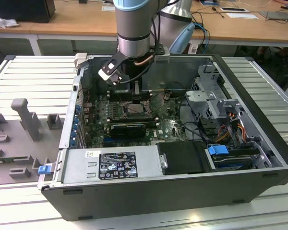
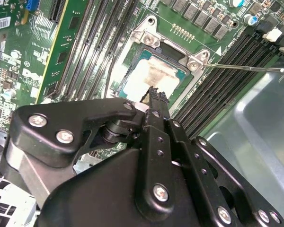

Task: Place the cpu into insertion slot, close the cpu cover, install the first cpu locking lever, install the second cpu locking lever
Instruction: 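Close the cpu cover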

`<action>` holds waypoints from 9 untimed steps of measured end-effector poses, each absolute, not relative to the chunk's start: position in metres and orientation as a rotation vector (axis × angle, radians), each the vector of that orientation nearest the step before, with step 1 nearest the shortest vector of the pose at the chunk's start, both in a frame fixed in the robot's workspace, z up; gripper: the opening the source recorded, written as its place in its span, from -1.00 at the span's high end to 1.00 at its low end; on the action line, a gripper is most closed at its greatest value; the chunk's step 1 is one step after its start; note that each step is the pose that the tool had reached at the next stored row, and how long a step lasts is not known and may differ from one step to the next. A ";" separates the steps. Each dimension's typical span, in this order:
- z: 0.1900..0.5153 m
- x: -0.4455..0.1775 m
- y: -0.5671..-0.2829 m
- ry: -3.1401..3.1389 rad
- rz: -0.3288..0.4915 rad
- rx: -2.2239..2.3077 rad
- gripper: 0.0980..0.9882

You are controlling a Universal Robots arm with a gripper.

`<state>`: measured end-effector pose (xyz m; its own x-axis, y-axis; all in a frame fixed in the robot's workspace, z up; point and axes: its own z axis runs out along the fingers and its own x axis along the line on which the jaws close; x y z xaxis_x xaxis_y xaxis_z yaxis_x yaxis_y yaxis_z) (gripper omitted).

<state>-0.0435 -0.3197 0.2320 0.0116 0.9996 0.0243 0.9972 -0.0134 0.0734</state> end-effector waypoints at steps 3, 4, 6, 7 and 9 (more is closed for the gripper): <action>0.232 -0.039 -0.321 2.183 0.105 2.210 0.98; 0.232 -0.039 -0.321 2.183 0.105 2.210 0.98; 0.232 -0.038 -0.321 2.183 0.104 2.210 0.98; 0.232 -0.037 -0.321 2.183 0.104 2.211 0.98; 0.232 -0.037 -0.321 2.183 0.104 2.211 0.98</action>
